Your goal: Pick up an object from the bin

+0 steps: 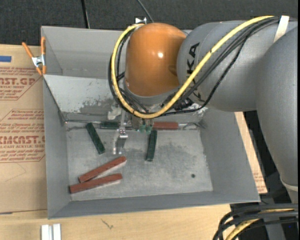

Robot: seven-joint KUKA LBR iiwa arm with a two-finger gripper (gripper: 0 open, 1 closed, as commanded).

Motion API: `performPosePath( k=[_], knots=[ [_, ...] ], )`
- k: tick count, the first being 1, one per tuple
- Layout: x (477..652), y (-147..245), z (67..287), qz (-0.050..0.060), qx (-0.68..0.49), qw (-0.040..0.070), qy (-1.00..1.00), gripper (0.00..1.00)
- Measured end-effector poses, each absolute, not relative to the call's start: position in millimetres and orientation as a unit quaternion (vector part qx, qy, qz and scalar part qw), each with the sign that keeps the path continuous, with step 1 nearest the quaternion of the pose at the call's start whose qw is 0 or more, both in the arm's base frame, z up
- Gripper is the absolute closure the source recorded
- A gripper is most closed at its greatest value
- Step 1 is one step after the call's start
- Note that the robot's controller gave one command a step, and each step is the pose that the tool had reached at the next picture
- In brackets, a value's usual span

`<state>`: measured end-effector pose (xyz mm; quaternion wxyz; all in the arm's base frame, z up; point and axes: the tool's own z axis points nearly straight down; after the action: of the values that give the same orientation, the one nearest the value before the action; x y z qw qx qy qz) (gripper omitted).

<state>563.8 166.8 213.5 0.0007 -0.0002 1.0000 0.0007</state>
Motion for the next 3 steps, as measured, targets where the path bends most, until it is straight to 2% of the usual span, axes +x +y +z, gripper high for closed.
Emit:
performPosePath(
  k=[1,2,3],
  knots=[
    [517.8,173.3,169.3,0.0,-0.144,0.001,0.99,0.0],
    [507.5,171.6,157.5,0.001,-0.158,-0.001,0.988,0.0],
    [508.4,157.3,111.2,0.0,-0.192,0.001,0.981,0.0]
  ],
)
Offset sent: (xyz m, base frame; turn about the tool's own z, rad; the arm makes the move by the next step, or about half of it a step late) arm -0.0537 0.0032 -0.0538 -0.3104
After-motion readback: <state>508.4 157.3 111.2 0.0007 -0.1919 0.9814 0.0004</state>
